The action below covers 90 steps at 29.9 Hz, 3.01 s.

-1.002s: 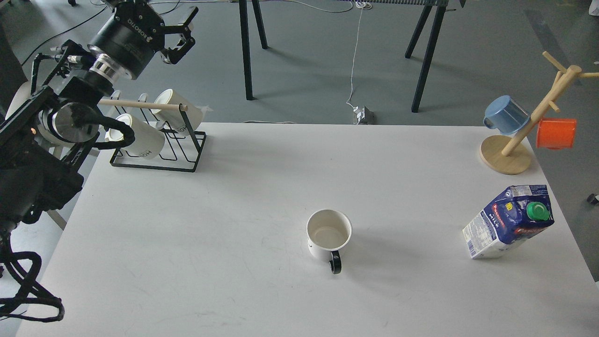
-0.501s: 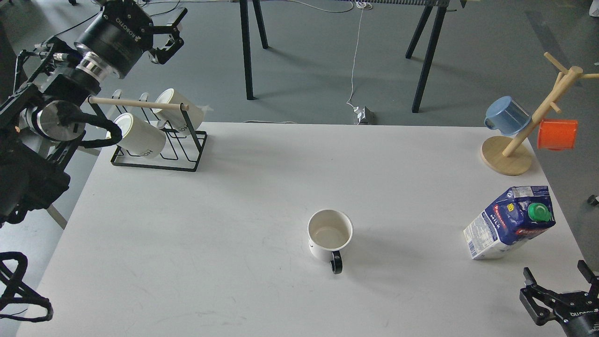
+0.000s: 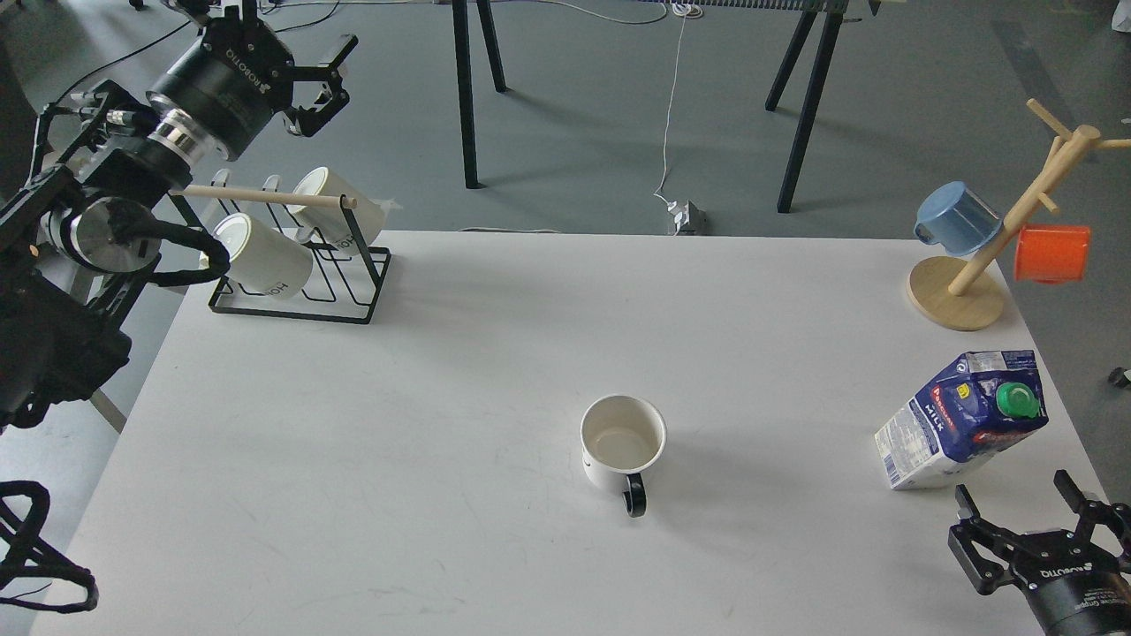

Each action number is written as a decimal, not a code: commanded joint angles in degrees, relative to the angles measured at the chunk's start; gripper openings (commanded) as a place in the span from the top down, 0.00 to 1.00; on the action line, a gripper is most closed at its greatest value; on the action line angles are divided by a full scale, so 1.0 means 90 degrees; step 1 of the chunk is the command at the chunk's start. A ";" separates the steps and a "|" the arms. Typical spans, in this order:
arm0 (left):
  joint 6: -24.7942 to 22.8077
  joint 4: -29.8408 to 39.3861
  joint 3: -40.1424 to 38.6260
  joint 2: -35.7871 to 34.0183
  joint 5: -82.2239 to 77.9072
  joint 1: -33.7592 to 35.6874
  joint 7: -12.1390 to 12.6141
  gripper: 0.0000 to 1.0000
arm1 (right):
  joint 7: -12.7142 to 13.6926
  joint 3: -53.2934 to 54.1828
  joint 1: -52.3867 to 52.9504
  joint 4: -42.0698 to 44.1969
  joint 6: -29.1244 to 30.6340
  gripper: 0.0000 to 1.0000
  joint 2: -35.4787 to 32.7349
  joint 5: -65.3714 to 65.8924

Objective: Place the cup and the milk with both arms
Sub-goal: 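Move the right gripper down to the milk carton and open it, then grasp the milk carton with the right gripper and carry it toward the mug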

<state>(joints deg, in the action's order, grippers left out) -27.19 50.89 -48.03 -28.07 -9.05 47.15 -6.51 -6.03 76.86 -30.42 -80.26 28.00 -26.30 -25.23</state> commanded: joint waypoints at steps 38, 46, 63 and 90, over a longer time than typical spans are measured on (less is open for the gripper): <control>-0.0035 0.0000 0.0259 -0.0172 -0.0049 -0.0014 0.0021 0.01 | -0.0043 -0.0024 0.0655 -0.0027 0.0000 0.01 0.0091 0.0000; -0.0026 -0.0009 0.0259 -0.0172 -0.0049 -0.0014 0.0021 0.01 | -0.0072 -0.0063 0.0831 0.0022 0.0000 0.02 0.0198 0.0010; 0.0043 -0.0049 0.0259 -0.0172 -0.0049 -0.0014 0.0021 0.01 | -0.0140 -0.0005 0.0831 0.0207 0.0000 0.42 0.0305 0.0010; 0.0286 0.0000 0.0268 -0.0260 -0.0078 0.0054 0.0030 0.01 | -0.0130 -0.1313 0.1261 -0.0642 0.0000 0.43 0.1544 0.0498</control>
<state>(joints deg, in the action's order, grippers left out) -25.50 50.56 -45.53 -30.58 -9.66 47.62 -6.15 -7.17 67.34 -19.96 -85.78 27.99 -16.53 -22.22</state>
